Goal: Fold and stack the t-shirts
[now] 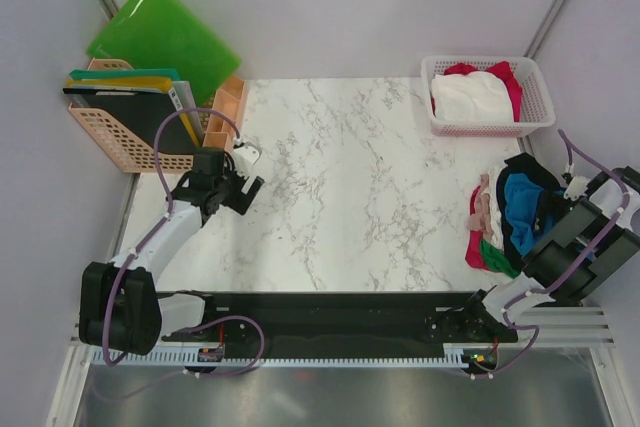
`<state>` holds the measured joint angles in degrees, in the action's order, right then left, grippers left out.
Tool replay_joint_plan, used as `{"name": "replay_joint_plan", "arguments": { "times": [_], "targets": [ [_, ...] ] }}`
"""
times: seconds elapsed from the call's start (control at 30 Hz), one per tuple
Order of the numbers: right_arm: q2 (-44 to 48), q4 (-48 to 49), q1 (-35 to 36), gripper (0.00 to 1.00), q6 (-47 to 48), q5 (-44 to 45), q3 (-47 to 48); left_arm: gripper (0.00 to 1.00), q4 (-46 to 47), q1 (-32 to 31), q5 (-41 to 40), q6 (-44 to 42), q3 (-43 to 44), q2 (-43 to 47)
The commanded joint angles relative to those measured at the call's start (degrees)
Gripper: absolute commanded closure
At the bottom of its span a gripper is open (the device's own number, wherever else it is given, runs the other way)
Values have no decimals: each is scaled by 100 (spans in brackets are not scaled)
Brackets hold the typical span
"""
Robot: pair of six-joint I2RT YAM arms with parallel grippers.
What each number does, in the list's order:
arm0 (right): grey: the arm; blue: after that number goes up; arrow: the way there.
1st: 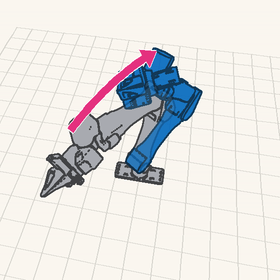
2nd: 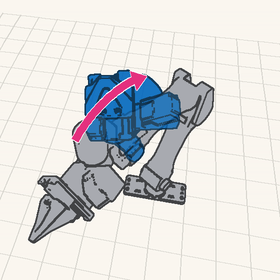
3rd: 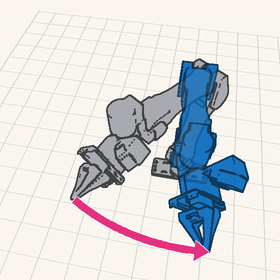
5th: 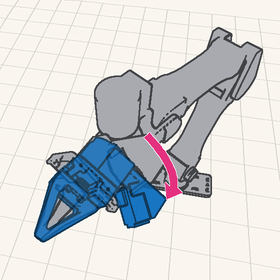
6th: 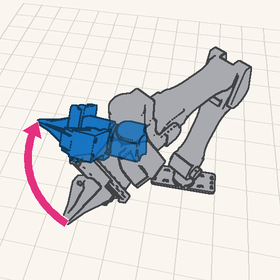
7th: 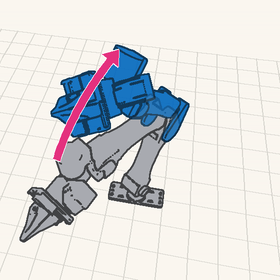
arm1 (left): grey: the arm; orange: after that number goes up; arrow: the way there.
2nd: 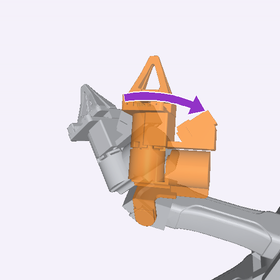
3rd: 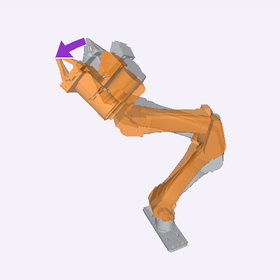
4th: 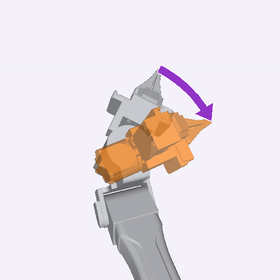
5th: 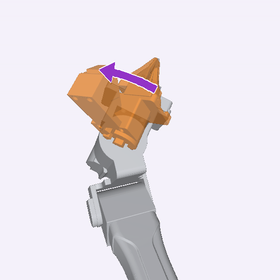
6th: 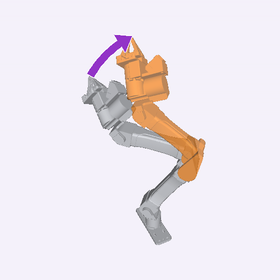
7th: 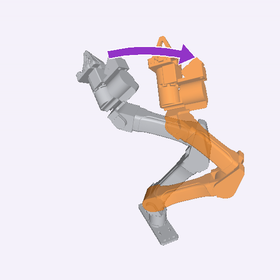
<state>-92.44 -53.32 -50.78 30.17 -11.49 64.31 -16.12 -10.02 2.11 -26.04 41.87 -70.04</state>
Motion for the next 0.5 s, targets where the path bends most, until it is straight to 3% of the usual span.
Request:
{"name": "replay_joint_plan", "arguments": {
  "times": [0.0, 0.23, 0.47],
  "targets": [
    [-494, 1068, 341, 7, 270, 541, -297, 0, 127, 18, 44, 47, 225, -80],
    [-450, 1437, 1052, 7, 50, 963, 72, 0, 127, 18, 0, 55, 199, -141],
    [-1038, 1351, 1781, 7, -337, 1253, 967, 0, 118, 18, -44, 38, 146, -80]
  ]
}}
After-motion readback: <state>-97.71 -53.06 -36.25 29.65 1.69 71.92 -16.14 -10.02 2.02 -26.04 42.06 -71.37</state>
